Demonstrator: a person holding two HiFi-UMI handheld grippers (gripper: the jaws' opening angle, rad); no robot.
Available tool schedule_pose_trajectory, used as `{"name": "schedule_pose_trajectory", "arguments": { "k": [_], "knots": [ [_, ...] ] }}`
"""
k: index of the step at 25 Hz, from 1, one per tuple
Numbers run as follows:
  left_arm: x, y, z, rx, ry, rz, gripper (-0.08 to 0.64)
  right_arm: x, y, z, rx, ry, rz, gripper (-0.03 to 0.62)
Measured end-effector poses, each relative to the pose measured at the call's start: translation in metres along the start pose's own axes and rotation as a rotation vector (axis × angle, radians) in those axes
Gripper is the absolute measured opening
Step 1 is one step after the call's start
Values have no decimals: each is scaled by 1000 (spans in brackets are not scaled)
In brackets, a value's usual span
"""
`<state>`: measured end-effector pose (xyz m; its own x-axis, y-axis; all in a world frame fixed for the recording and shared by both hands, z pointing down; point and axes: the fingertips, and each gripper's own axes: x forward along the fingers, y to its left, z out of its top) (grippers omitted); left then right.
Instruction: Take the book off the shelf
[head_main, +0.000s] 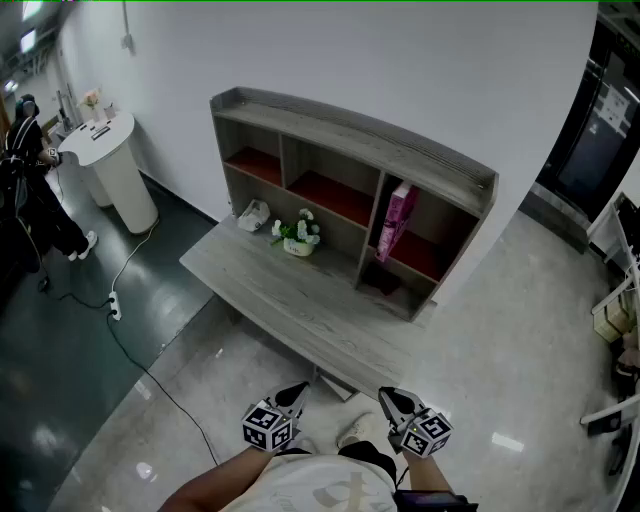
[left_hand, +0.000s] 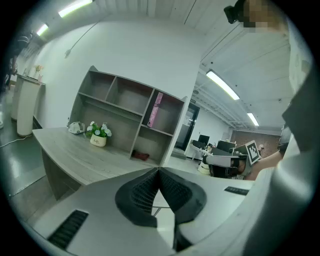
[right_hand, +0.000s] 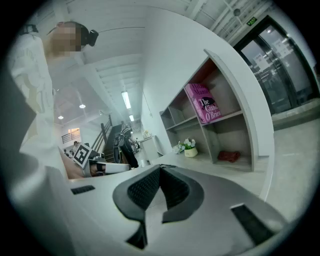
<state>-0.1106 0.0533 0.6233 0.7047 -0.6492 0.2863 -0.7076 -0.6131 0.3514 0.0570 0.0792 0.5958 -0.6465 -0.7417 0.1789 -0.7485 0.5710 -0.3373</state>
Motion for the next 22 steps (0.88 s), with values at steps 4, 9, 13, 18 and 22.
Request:
{"name": "schedule_pose_trajectory", "arguments": {
  "k": [4,9,13,18,22],
  "knots": [
    [-15,2,1,3,-9,-3,2,0,15,-1,-3,-9,-5,3],
    [-23,0,1,6,-22,-13,2,0,21,-1,-8,-20,-22,3],
    [-29,-1,1,7,-26,-18,2,-1,25,-3,-2,-23,-37,5],
    [-36,0,5,10,-43,-16,2,0,30,-1,-10,-26,-41,5],
    [-43,3,4,5,-47,-10,2,1,35,1,-6,-32,-44,5]
  ]
}}
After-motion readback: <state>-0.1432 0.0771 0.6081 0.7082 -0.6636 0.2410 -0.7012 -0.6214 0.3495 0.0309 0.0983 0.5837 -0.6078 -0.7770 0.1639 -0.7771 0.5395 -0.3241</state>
